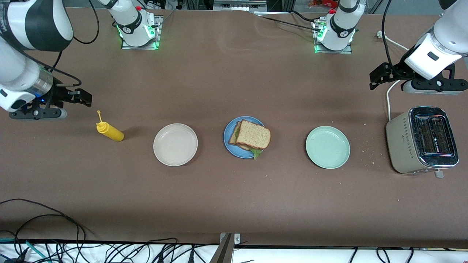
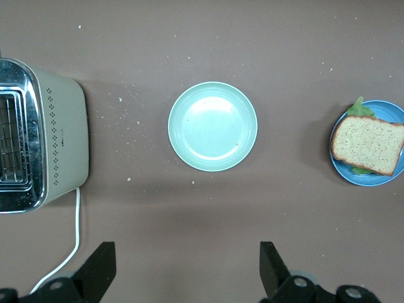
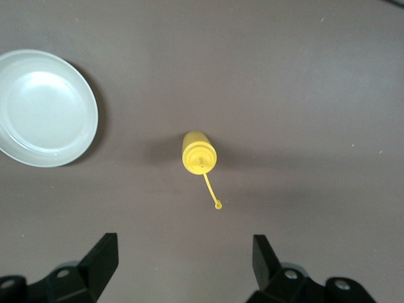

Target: Make sandwich in blue plate with both arms

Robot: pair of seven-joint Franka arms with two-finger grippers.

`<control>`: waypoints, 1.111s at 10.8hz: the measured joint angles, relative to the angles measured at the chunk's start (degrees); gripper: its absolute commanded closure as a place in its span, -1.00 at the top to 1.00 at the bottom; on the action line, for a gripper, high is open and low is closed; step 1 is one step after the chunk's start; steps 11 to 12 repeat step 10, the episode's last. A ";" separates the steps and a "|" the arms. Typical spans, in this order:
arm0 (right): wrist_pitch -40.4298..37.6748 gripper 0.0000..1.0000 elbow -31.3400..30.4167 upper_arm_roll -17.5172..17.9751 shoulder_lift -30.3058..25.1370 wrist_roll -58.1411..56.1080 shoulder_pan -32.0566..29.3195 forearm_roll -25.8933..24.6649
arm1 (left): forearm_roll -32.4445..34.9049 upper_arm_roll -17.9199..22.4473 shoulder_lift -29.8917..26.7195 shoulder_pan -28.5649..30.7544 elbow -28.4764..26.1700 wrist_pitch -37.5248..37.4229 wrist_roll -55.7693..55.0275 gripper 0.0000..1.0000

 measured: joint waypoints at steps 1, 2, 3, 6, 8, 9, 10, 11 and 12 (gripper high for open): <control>0.47 1.00 0.48 0.05 -1.23 0.60 -0.02 -0.01 | 0.00 0.00 0.00 0.02 0.00 0.00 0.00 1.00; 0.42 1.00 1.43 -0.03 -2.28 0.89 -0.10 -0.01 | 0.00 0.00 0.00 0.03 0.00 0.00 0.00 1.00; 0.25 1.00 2.42 -0.18 -3.05 1.02 -0.14 -0.01 | 0.00 0.00 0.00 0.03 0.00 0.00 0.00 1.00; -1.34 1.00 4.99 -1.13 -3.47 1.08 -0.47 -0.01 | 0.00 0.00 0.01 0.05 0.00 0.00 0.00 1.00; -2.50 1.00 6.44 -1.36 -3.51 1.10 -1.76 -0.01 | 0.00 0.00 0.01 0.05 0.00 0.00 0.00 1.00; -2.78 1.00 7.20 -1.36 -3.54 1.10 -2.21 -0.01 | 0.00 0.00 0.01 0.06 0.00 0.00 0.00 1.00; -3.00 1.00 7.83 -1.36 -3.56 1.27 -2.38 -0.01 | 0.00 0.00 0.01 0.06 0.00 0.00 0.00 1.00; -3.00 1.00 7.83 -1.36 -3.56 1.27 -2.38 -0.01 | 0.00 0.00 0.01 0.06 0.00 0.00 0.00 1.00; -3.00 1.00 7.83 -1.36 -3.56 1.27 -2.38 -0.01 | 0.00 0.00 0.01 0.06 0.00 0.00 0.00 1.00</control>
